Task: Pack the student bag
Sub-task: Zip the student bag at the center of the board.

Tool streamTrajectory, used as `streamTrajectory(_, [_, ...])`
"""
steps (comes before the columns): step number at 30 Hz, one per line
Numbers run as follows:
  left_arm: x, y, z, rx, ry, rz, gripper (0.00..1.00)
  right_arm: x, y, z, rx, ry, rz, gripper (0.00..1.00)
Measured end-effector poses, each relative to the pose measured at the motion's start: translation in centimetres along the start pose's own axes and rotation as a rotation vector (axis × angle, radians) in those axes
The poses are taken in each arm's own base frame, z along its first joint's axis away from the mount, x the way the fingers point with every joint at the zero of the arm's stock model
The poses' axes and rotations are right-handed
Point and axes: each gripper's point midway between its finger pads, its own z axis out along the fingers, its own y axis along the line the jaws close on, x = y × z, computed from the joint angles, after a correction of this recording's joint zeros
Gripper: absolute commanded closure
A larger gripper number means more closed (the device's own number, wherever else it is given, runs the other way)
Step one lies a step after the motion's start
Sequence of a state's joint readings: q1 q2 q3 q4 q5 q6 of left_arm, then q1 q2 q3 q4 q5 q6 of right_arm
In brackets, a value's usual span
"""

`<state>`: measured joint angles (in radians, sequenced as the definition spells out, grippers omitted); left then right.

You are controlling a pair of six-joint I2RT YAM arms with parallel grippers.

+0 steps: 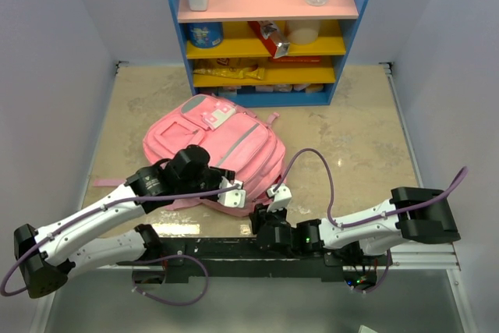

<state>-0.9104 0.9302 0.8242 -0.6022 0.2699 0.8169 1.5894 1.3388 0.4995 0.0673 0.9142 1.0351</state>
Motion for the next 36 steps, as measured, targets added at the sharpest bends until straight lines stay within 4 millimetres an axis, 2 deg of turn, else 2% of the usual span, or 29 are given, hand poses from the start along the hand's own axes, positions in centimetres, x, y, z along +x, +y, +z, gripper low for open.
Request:
streamTrajectory(5, [-0.8,1.4,-0.9,-0.064,-0.021,0.006,0.61,0.0,0.0,0.0,0.000,0.000,0.001,0.51])
streamTrajectory(10, [-1.2,2.2,-1.1,-0.103,-0.038,0.021,0.54,0.0,0.0,0.0,-0.001,0.000,-0.002,0.51])
streamTrajectory(16, [0.3,1.4,0.1,-0.072,0.008,0.022,0.48,0.0,0.0,0.0,0.000,-0.001,-0.003,0.50])
streamTrajectory(19, [1.9,0.9,0.7,-0.077,0.053,0.019,0.48,-0.2,0.1,-0.1,-0.003,-0.004,-0.001,0.49])
streamTrajectory(20, [2.5,0.9,1.0,-0.086,0.069,0.021,0.49,-0.3,0.1,-0.1,-0.005,-0.006,0.001,0.49])
streamTrajectory(23, [3.4,0.9,1.6,-0.094,0.100,0.021,0.70,-0.4,0.0,-0.1,-0.003,-0.010,-0.007,0.49])
streamTrajectory(24, [3.4,1.0,1.8,-0.097,0.102,0.021,0.90,-0.4,0.0,-0.1,-0.003,-0.011,-0.010,0.49])
streamTrajectory(25, [3.4,1.1,1.8,-0.099,0.101,0.020,1.00,-0.4,0.1,-0.1,-0.004,-0.012,-0.011,0.49])
streamTrajectory(36, [2.9,1.5,1.6,-0.114,0.093,0.037,1.00,-1.0,0.6,0.5,-0.014,-0.036,-0.012,0.50])
